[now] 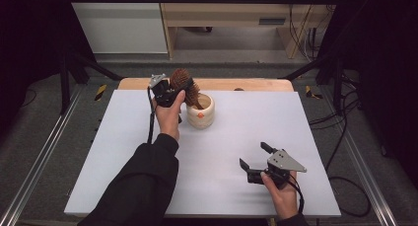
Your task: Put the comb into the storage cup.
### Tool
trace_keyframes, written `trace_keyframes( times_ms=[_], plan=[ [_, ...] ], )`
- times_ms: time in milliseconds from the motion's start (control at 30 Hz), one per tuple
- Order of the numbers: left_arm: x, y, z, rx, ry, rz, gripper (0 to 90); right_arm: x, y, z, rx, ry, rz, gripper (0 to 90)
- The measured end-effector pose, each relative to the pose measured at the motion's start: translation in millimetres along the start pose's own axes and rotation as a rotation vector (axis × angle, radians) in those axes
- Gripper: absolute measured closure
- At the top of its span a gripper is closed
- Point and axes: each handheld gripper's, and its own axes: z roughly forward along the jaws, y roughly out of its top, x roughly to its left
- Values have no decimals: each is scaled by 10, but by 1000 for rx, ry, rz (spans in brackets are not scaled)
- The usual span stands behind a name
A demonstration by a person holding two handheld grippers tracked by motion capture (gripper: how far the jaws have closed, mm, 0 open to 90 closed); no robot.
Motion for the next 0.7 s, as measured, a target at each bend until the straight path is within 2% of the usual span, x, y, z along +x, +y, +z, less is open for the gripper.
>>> trace_keyframes(
  times_ms=[567, 700],
  plan=[
    [-12, -8, 3, 4, -6, 15, 260, 3, 0, 1, 0, 3, 1, 58],
    [-16, -11, 3, 10, 26, 25, 194, 4, -1, 2, -1, 2, 0, 57]
  ],
)
